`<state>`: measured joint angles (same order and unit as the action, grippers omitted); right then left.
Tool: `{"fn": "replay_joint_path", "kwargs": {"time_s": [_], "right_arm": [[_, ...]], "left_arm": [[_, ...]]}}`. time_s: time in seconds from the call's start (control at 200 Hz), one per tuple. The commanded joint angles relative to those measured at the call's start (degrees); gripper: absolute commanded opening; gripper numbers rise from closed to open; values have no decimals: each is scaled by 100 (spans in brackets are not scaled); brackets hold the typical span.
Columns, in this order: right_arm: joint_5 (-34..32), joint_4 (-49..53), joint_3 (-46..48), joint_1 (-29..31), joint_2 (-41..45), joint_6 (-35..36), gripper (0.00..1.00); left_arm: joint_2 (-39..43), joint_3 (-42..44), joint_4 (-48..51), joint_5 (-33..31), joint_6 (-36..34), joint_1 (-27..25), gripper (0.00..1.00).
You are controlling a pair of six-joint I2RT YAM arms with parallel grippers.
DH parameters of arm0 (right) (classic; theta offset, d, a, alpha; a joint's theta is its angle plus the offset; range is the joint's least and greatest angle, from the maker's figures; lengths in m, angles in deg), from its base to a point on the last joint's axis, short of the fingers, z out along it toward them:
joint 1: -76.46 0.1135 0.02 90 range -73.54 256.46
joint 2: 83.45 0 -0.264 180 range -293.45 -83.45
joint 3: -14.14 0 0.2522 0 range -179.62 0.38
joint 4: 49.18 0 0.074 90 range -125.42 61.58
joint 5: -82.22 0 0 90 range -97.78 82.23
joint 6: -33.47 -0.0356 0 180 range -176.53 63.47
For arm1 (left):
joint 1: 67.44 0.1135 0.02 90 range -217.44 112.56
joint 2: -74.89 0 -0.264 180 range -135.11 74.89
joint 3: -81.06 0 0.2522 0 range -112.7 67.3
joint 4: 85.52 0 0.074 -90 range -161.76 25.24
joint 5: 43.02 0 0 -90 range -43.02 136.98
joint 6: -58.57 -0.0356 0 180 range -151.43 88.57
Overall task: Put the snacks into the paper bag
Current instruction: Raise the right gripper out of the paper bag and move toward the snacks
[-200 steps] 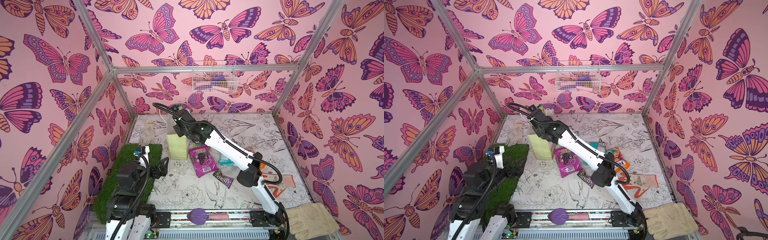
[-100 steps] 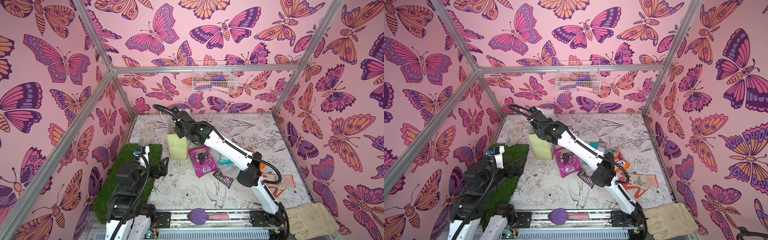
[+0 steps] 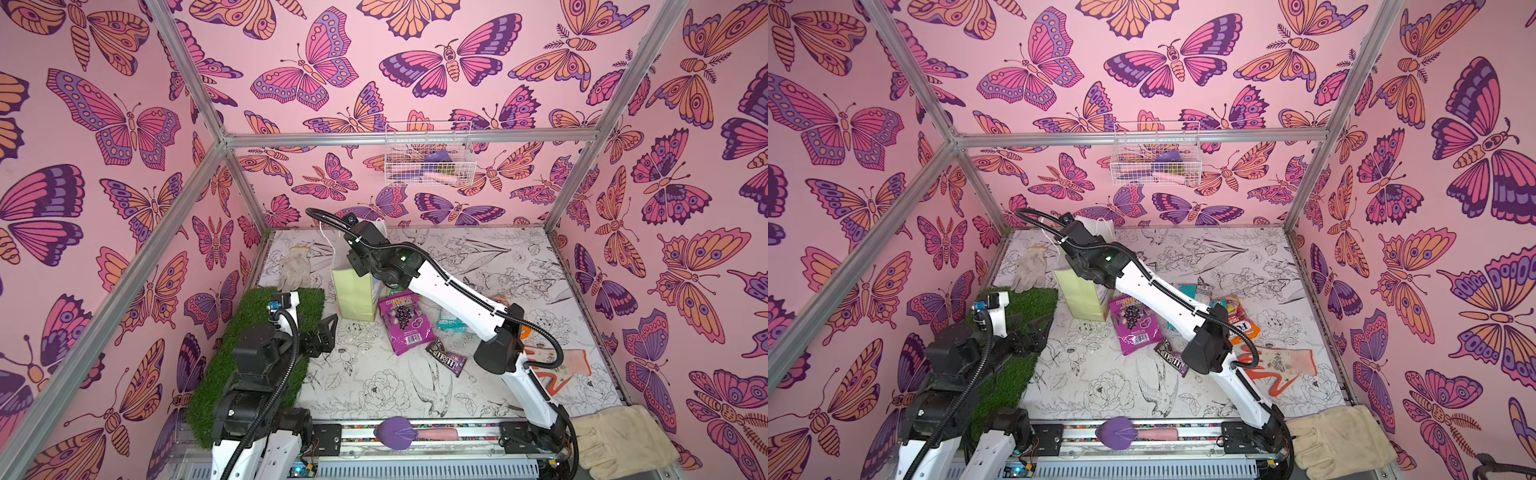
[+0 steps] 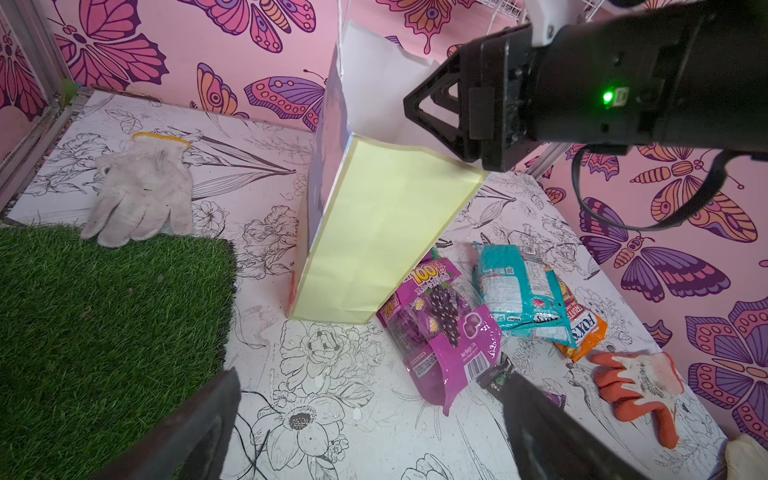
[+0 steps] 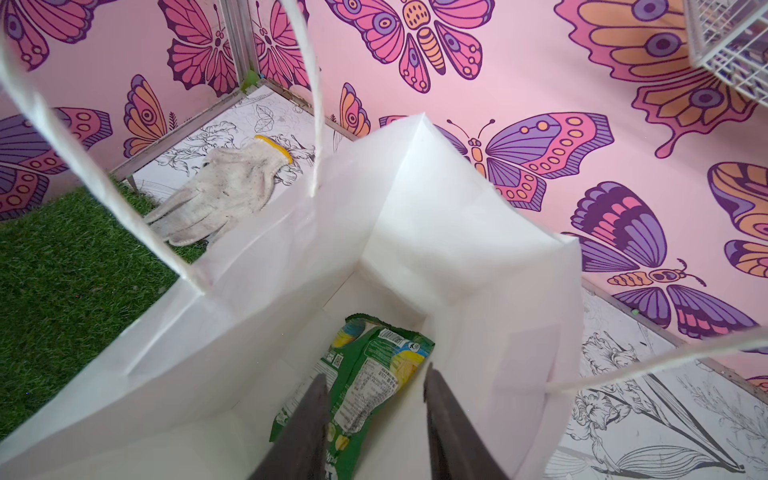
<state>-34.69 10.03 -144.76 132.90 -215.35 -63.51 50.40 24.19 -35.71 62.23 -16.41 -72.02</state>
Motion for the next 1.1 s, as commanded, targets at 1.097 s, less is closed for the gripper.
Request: {"fn": "replay_joint_path", "kwargs": {"time_s": [1.097], "right_arm": [[420, -244, 1625, 244, 2353, 233, 75]], "left_arm": [[-36, 106, 50, 48, -48, -36, 100]]}}
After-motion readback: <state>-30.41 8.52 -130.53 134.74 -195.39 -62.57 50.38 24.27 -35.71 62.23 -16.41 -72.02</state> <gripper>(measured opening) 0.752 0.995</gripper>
